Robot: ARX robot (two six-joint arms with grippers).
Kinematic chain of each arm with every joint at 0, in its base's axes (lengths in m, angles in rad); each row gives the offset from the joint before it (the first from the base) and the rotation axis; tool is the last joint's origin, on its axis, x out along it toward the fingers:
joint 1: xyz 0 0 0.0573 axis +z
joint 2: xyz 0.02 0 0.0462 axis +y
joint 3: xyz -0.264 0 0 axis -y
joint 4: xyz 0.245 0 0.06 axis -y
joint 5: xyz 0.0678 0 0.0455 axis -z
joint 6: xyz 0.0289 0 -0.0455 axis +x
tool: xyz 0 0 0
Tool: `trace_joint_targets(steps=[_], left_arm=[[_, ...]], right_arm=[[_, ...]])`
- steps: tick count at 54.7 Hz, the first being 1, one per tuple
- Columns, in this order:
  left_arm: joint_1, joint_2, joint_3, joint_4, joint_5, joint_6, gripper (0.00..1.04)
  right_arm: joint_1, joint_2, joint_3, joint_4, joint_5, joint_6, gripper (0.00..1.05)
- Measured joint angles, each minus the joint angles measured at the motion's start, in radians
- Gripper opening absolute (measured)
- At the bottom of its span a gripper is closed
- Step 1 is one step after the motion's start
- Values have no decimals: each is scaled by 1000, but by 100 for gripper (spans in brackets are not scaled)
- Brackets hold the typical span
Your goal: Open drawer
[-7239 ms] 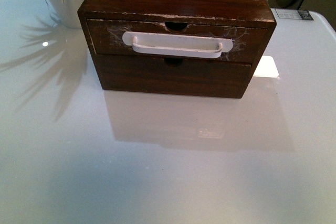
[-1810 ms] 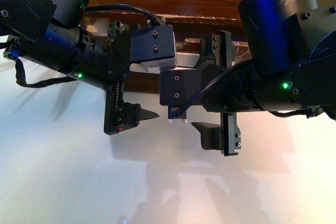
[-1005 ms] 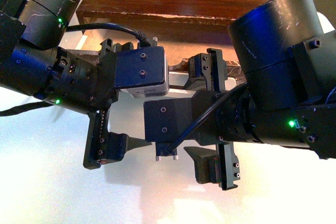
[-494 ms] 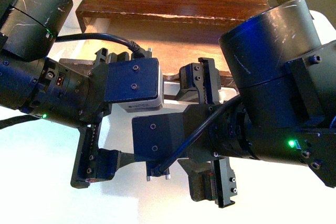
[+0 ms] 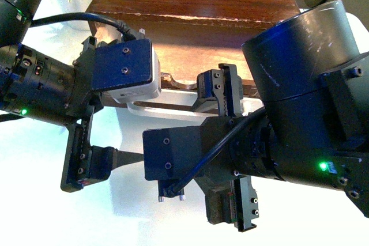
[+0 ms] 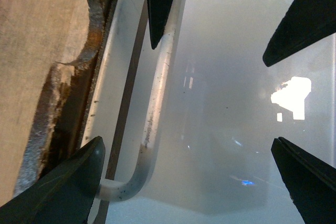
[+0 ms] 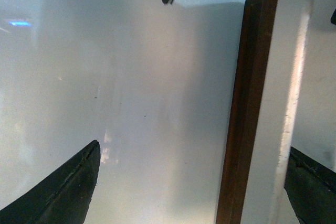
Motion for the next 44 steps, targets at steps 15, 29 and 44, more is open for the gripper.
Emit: trace_joint_targets(steps=[15,29,44], left_arm=[[20,-93,-26,-27,15,-19,96],[68,-187,-56,-23,59,-92,96],[202,-343,-112,116,150,-348,96]], right_arm=[[-9,-123,-26,-9,31,9,96],[-36,-270,-87,-21,50,35,96],[-130,-533,-220,-42,71,189,96]])
